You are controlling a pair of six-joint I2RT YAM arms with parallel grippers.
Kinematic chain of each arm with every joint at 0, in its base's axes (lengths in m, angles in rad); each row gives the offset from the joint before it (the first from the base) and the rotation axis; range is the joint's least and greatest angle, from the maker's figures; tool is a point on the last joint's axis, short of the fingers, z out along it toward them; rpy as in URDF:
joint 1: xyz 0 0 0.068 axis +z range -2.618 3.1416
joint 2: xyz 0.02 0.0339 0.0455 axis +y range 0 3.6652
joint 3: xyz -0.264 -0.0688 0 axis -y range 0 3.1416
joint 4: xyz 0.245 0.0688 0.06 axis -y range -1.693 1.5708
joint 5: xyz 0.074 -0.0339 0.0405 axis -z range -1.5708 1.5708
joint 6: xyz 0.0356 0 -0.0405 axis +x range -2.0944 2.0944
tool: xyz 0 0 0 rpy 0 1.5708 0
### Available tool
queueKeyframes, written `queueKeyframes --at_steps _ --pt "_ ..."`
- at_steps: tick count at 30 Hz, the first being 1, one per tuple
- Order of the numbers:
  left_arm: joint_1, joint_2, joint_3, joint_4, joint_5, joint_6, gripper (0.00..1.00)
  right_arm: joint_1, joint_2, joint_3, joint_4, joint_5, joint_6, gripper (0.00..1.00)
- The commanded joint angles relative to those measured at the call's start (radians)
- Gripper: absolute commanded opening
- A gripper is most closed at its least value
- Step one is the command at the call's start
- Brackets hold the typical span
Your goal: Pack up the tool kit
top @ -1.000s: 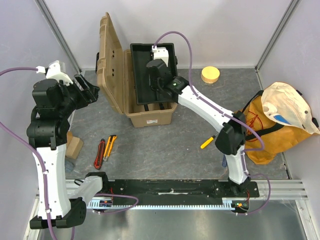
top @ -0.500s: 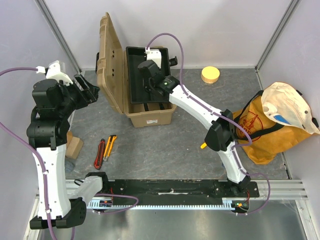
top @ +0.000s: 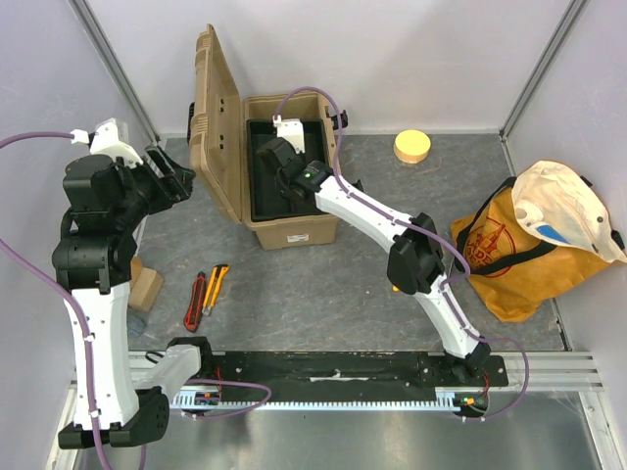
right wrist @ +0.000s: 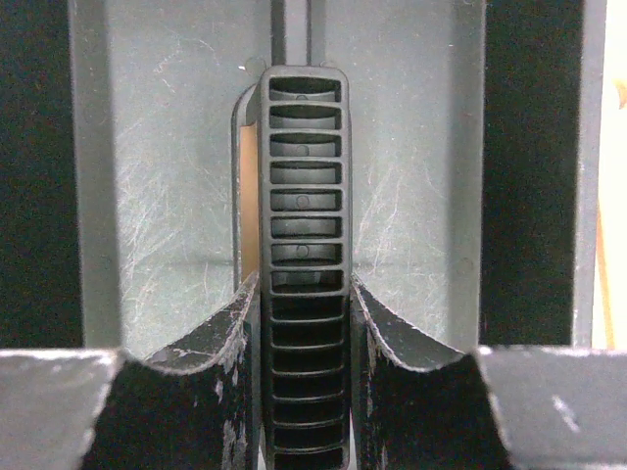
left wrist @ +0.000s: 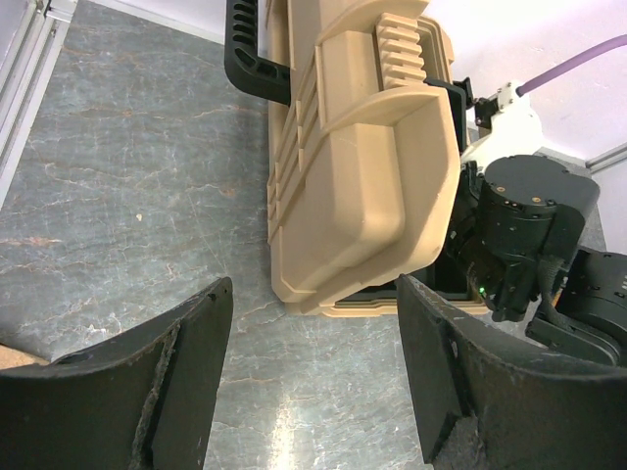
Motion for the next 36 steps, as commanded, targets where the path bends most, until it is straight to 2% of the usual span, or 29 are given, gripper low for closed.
queueKeyframes --at_steps 1,7,24,36 --pt "-0.003 -0.004 -0.01 0.024 0.011 0.005 0.74 0.004 0.031 0.08 -0.014 0.089 -0.015 0.0" --pt "-0.003 -0.004 -0.01 0.024 0.011 0.005 0.74 0.018 0.025 0.093 -0.008 0.112 -0.043 0.0" --pt "-0.005 -0.007 -0.017 0.038 0.043 0.004 0.74 0.04 -0.136 0.098 0.07 0.112 -0.152 0.0" --pt "-0.005 -0.001 -0.017 0.057 0.115 0.011 0.75 0.037 -0.064 0.034 0.022 0.028 -0.126 0.0"
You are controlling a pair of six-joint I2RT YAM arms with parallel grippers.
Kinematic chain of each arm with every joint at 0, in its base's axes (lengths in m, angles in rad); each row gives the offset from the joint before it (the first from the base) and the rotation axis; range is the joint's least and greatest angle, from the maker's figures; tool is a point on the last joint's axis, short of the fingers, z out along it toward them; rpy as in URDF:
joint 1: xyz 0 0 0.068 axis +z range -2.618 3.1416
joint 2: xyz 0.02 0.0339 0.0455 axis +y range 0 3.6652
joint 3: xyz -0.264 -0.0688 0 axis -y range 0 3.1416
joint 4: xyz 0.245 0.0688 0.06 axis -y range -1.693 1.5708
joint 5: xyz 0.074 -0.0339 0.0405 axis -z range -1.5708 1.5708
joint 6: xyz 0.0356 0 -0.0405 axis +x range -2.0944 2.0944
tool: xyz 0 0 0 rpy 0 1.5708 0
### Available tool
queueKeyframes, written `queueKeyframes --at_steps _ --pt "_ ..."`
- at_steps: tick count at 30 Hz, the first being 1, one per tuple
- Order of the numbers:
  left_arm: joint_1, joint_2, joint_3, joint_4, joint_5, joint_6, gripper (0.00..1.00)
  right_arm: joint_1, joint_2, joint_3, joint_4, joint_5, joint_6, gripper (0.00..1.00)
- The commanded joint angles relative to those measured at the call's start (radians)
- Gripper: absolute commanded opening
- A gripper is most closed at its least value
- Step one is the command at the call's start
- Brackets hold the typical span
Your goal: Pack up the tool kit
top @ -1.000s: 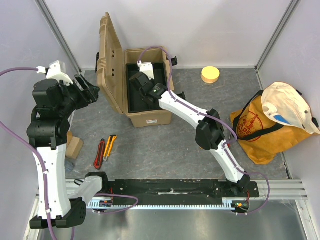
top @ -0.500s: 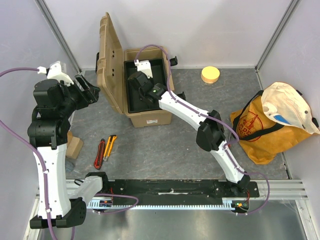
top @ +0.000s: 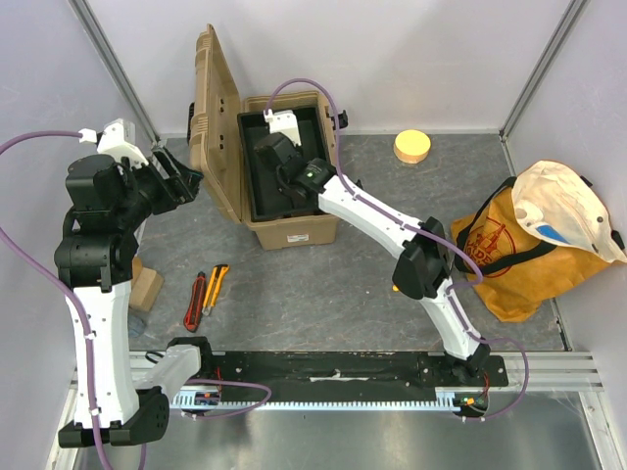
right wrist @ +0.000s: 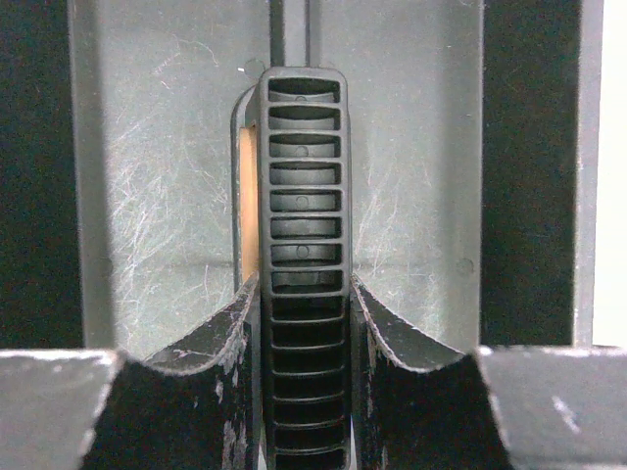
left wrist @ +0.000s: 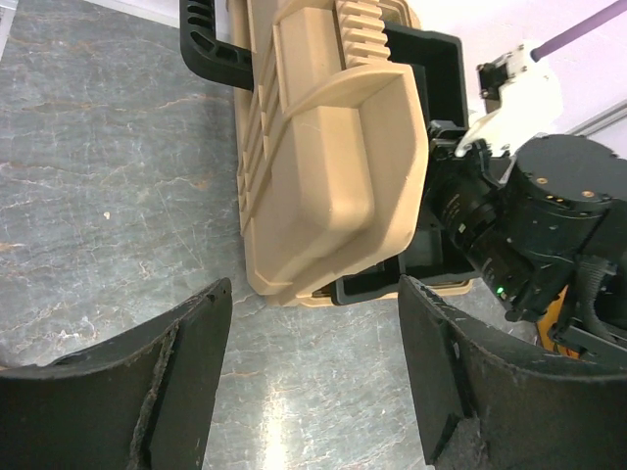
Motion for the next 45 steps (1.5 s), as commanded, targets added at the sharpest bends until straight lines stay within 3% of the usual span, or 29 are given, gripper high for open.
queueKeyframes --at_steps 1,10,21,40,45 --pt "-0.003 -0.002 -0.001 0.047 0.036 0.01 0.75 0.005 0.006 0.013 0.018 -0.03 0.003 0.0" --pt "-0.005 0.005 0.008 0.047 0.027 0.013 0.75 0.005 -0.003 -0.001 -0.114 -0.079 0.04 0.0" --pt "-0.005 0.021 0.008 0.085 0.031 -0.001 0.75 0.005 -0.106 -0.21 -0.195 -0.091 0.134 0.0" --pt "-0.003 0.028 0.005 0.087 0.031 -0.002 0.75 0.006 0.014 -0.009 -0.206 0.038 0.152 0.0" --pt "-0.005 0.026 0.001 0.085 0.028 -0.001 0.75 0.006 0.017 -0.041 -0.2 0.053 0.178 0.0"
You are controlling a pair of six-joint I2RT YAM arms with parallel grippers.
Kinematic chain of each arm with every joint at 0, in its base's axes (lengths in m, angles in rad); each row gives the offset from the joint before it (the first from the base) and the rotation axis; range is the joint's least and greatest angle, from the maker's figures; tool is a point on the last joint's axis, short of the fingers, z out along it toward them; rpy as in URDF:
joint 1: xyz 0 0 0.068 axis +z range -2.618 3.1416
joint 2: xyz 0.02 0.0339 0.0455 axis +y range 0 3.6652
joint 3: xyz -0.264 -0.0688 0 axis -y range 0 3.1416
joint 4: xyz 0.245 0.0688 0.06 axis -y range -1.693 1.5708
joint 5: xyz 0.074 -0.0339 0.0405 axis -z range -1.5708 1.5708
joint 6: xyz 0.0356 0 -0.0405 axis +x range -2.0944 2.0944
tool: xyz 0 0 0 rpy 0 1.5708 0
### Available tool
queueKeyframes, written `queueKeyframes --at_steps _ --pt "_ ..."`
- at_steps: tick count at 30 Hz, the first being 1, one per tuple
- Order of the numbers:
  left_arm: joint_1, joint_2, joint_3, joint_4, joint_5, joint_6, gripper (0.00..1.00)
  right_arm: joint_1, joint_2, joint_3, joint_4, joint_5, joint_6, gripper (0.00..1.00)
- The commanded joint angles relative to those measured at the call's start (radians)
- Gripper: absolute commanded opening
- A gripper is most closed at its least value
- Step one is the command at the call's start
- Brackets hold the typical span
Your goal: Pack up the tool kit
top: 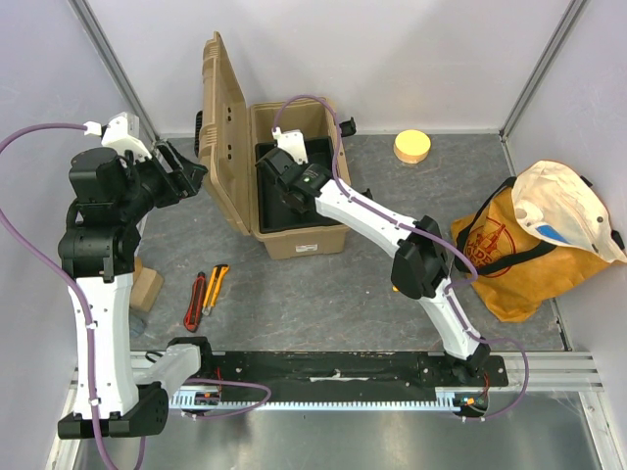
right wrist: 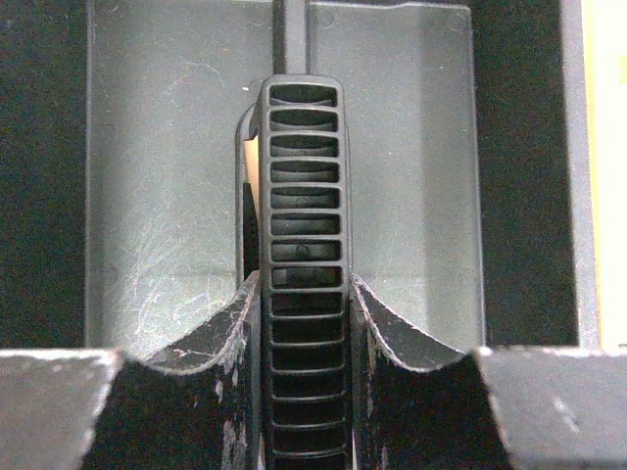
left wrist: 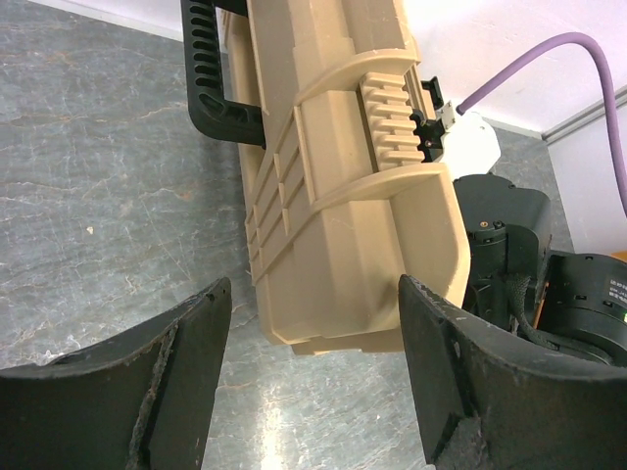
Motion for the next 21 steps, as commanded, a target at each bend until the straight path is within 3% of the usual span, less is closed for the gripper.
queueKeyframes --at_steps 1,21 --pt "0.001 -0.005 -0.001 0.042 -0.009 -0.002 0.75 0.006 -0.001 0.012 -0.003 0.059 0.031 0.0" --pt "0.001 -0.002 -0.001 0.042 -0.015 0.003 0.75 0.005 -0.015 -0.09 0.096 0.056 0.039 0.0"
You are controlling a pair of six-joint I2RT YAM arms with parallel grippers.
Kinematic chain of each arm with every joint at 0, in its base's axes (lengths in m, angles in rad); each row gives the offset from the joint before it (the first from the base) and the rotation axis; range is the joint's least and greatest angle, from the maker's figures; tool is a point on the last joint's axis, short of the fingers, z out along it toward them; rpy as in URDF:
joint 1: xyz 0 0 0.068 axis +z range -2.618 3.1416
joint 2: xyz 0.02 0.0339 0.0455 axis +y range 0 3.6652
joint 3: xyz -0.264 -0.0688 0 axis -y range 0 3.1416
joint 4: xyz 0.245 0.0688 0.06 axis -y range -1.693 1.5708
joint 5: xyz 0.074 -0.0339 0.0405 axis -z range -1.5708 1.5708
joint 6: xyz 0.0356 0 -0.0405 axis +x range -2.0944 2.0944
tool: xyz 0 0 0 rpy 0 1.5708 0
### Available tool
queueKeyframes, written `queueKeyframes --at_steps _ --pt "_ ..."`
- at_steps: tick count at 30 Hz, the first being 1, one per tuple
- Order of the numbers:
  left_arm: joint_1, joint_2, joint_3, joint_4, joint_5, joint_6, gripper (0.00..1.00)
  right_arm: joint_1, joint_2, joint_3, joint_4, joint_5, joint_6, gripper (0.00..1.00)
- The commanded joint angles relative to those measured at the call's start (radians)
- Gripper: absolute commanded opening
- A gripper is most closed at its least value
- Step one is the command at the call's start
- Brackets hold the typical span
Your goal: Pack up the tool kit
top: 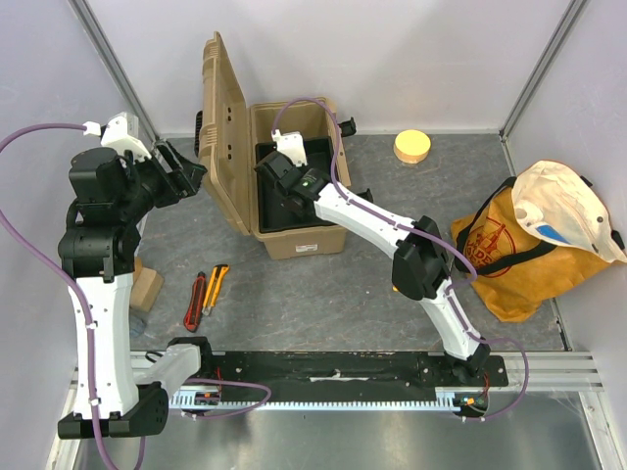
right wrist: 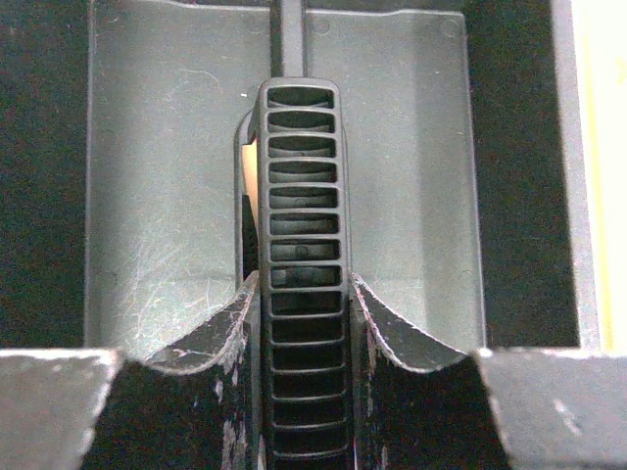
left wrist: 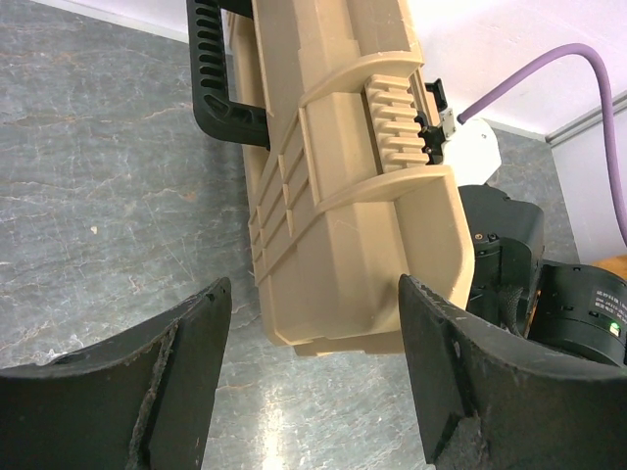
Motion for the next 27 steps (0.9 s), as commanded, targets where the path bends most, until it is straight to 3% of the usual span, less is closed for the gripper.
queueKeyframes --at_steps 1,27 --pt "-0.001 -0.002 0.001 0.042 -0.003 0.003 0.75 -0.001 -0.011 -0.04 0.026 0.015 0.041 0.0" --pt "0.001 0.001 0.005 0.042 0.0 0.001 0.75 -0.013 -0.061 -0.157 0.19 0.033 0.032 0.0"
